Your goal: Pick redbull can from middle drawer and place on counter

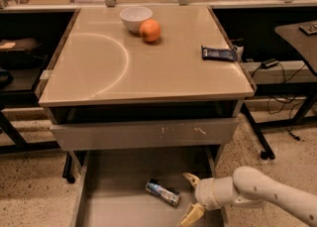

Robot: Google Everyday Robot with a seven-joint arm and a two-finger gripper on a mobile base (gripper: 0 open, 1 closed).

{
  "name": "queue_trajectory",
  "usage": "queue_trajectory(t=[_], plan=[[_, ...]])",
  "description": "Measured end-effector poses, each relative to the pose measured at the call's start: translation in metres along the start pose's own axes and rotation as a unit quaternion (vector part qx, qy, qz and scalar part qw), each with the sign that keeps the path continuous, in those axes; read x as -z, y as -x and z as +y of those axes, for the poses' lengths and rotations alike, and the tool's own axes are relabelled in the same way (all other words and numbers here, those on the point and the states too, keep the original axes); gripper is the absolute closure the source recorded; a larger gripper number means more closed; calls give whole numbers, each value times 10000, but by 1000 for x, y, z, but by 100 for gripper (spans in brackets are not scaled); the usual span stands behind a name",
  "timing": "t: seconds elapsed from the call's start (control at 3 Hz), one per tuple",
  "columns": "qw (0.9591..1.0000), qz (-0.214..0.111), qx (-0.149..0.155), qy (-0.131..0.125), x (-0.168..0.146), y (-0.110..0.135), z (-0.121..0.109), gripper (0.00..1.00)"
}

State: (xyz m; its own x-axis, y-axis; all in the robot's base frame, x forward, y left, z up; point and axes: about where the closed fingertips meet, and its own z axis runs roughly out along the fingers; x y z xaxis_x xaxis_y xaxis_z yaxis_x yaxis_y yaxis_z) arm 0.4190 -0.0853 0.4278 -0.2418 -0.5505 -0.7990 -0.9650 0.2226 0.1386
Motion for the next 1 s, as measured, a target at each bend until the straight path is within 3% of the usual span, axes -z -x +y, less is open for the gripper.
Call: queue_trajectory(t=[0.33, 0.67, 1.0], plan=[[9987, -259, 430, -123, -17, 10, -4, 0], [9958, -245, 835, -281, -37, 14, -4, 0], [9941, 2, 991, -437, -56, 5, -9, 0]])
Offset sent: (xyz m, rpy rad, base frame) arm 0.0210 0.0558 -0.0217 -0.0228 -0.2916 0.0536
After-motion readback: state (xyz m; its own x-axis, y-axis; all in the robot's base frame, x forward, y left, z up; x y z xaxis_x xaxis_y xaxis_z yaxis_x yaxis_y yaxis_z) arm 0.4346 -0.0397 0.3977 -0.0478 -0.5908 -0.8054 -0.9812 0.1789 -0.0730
